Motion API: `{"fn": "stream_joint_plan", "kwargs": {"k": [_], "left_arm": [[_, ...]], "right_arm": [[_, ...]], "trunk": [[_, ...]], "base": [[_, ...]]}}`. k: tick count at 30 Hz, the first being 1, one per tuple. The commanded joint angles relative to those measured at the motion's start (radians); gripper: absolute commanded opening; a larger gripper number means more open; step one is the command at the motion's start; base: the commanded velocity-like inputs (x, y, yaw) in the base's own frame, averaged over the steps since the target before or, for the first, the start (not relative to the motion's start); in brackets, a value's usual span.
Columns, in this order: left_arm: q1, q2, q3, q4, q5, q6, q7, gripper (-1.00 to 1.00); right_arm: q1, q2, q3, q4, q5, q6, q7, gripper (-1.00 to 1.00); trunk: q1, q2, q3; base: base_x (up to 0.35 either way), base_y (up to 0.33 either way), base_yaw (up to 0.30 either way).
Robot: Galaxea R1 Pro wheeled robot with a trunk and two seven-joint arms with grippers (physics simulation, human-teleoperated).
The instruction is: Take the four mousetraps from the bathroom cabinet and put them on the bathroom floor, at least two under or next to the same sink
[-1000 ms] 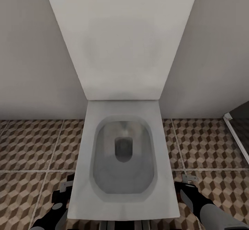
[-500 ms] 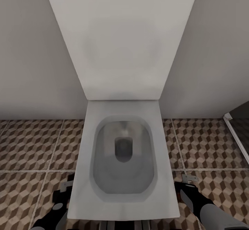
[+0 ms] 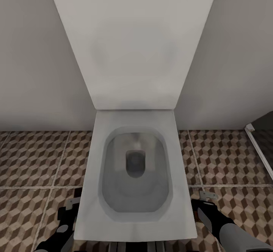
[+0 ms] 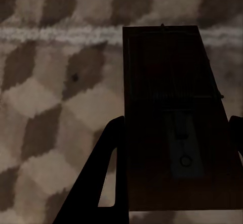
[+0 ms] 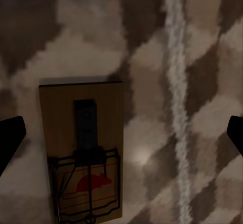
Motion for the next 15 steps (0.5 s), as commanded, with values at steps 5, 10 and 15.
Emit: {"fn": "stream_joint_plan", "kwargs": {"k": [5, 10, 15], "left_arm": [[0.0, -0.001, 0.004, 0.002, -0.004, -0.009, 0.003, -1.0], [0.0, -0.001, 0.004, 0.004, -0.003, -0.011, 0.003, -1.0], [0.0, -0.001, 0.004, 0.02, -0.003, -0.011, 0.003, -1.0]], "right_arm": [[0.0, -0.001, 0.009, -0.002, -0.008, 0.007, -0.005, 1.0], [0.0, -0.001, 0.009, -0.002, -0.008, 0.007, -0.006, 1.0], [0.0, -0.001, 0.009, -0.002, -0.008, 0.007, -0.005, 1.0]], "trunk": [[0.0, 0.0, -0.001], [0.0, 0.0, -0.001], [0.0, 0.0, -0.001]], "base": [[0.0, 0.0, 0.0], [0.0, 0.0, 0.0], [0.0, 0.0, 0.0]]}}
